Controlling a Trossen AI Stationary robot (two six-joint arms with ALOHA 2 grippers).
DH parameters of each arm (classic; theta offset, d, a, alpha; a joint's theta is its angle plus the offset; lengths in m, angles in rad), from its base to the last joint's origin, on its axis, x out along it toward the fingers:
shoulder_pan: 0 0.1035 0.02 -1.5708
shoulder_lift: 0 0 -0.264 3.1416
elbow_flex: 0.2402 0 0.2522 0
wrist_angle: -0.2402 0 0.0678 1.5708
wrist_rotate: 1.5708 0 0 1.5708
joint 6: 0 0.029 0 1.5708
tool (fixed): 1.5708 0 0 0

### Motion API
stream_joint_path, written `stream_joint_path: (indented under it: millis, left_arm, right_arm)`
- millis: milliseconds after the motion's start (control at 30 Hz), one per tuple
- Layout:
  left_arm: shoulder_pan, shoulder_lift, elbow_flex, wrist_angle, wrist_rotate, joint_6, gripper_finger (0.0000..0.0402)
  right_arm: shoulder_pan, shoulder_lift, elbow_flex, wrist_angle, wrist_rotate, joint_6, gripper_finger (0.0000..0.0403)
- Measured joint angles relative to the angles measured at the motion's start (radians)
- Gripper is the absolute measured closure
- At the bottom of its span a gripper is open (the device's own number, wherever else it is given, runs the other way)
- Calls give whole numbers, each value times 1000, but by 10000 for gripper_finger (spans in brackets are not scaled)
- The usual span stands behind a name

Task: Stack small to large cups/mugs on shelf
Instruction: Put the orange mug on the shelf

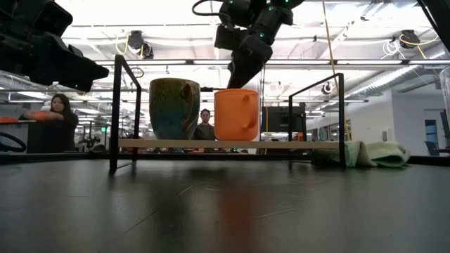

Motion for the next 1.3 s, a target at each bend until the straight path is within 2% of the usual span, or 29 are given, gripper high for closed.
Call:
stream_joint_path:
  millis: [433, 600, 733, 800, 967, 1100, 1300]
  left_arm:
    - [0, 0, 0, 0, 2, -20, 392]
    - [0, 0, 0, 0, 2, -17, 392]
    - [0, 0, 0, 0, 2, -18, 392]
    - [0, 0, 0, 0, 2, -17, 392]
    - [0, 0, 0, 0, 3, -19, 392]
    - [0, 0, 0, -1, 5, -20, 392]
    - [0, 0, 0, 0, 5, -20, 392]
  right_arm:
    - [0, 0, 0, -9, 0, 18, 344]
    - [0, -38, 0, -3, 107, 23, 344]
    - [-1, -87, 0, -2, 120, 33, 344]
    - [4, -115, 0, -7, 114, 42, 344]
    - [32, -170, 2, -83, 25, 31, 344]
    - [82, -172, 1, -189, -5, -89, 344]
    - [125, -171, -62, -166, -3, -193, 344]
